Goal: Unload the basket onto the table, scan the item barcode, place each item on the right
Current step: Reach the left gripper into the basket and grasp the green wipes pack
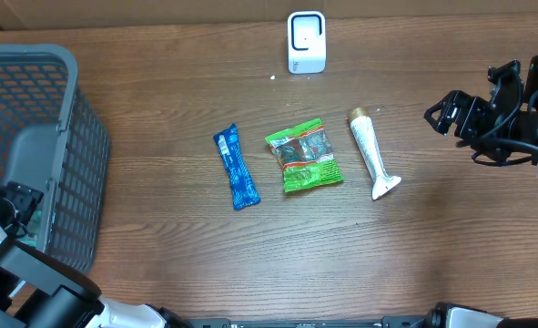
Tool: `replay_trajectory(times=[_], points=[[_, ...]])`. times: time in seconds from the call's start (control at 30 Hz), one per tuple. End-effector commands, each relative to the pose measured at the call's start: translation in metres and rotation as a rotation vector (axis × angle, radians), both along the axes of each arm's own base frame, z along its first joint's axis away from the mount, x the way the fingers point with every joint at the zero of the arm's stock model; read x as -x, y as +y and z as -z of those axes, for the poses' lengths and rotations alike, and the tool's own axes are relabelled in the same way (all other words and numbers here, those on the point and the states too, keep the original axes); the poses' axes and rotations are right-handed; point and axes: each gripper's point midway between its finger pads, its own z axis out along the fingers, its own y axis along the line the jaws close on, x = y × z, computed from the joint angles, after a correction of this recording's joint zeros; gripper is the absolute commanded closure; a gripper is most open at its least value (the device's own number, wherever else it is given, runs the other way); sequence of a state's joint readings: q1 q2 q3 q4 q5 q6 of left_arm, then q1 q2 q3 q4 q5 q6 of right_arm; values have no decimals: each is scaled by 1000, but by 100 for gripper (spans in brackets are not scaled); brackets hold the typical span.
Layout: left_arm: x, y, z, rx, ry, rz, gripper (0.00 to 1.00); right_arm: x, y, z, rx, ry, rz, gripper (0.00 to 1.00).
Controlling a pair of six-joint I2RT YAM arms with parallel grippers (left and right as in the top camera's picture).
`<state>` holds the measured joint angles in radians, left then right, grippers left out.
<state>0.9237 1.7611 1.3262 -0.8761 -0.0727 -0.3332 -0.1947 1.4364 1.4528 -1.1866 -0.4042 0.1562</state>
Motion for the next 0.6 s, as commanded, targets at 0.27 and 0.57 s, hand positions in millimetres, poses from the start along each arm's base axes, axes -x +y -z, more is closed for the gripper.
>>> replay_trajectory(times=[0.27,0.57], points=[[16,3,40,-61,47,-10,9,-2,0,-5,0,-21,-8,2],[19,-1,56,-66,39,-21,20,-2,0,-5,0,-21,-8,2]])
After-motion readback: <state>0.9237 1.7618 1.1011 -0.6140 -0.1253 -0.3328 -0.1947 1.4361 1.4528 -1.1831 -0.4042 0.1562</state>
